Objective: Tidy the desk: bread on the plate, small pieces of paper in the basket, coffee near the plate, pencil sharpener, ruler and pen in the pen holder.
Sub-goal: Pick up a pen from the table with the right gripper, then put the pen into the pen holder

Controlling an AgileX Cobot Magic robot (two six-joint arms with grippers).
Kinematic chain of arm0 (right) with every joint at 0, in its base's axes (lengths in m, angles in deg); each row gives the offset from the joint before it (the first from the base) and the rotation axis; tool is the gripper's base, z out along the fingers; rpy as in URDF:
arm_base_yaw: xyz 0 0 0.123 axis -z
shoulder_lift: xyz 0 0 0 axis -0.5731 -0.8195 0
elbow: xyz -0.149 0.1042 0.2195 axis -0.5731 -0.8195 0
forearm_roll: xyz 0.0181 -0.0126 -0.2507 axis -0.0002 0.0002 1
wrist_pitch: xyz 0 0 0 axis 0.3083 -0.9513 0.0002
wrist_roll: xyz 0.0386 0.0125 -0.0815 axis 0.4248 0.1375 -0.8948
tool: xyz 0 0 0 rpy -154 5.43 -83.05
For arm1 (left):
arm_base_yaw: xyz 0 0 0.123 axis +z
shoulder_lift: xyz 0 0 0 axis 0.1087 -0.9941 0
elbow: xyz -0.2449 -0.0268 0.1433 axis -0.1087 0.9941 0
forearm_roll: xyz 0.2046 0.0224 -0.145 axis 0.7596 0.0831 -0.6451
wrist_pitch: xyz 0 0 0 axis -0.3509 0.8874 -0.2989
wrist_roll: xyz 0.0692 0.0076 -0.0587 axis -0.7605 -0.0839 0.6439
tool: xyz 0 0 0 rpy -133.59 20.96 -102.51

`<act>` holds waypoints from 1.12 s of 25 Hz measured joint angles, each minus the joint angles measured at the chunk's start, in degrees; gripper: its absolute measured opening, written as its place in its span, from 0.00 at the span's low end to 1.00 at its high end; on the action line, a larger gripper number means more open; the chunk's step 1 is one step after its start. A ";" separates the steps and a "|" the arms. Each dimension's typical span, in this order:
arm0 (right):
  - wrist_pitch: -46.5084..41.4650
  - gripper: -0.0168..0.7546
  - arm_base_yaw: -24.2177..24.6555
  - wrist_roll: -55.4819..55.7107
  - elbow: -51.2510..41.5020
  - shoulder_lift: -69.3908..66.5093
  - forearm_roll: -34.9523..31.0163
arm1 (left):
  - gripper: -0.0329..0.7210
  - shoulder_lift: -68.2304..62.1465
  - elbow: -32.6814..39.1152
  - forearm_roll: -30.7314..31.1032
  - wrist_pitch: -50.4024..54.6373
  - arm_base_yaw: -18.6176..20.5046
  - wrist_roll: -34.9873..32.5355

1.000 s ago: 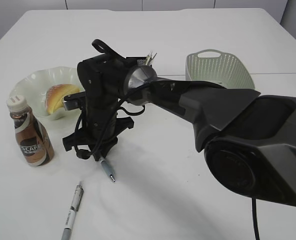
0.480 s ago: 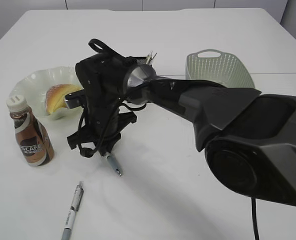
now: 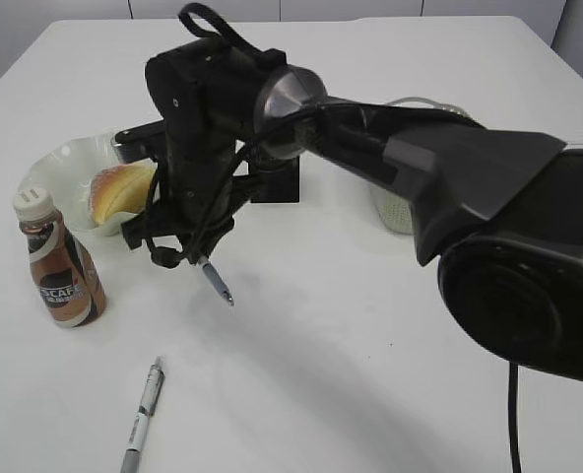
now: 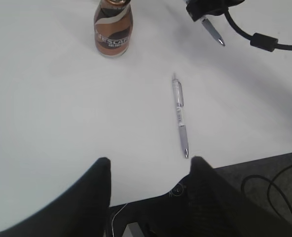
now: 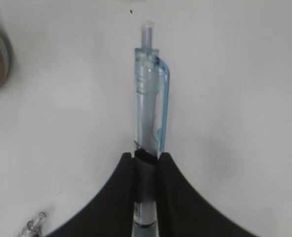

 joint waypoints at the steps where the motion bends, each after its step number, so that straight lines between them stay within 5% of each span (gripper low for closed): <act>1: 0.00 0.10 0.00 -0.41 0.00 0.61 0.00 | 0.55 0.00 0.00 0.01 0.00 0.00 0.00; 16: 0.01 0.10 0.00 -6.75 -0.18 13.03 3.43 | 0.53 0.00 0.00 -0.33 0.00 0.00 0.00; 28: 16.81 0.10 0.00 -9.32 -0.18 25.39 6.39 | 0.52 0.00 0.00 -0.33 0.00 0.00 0.00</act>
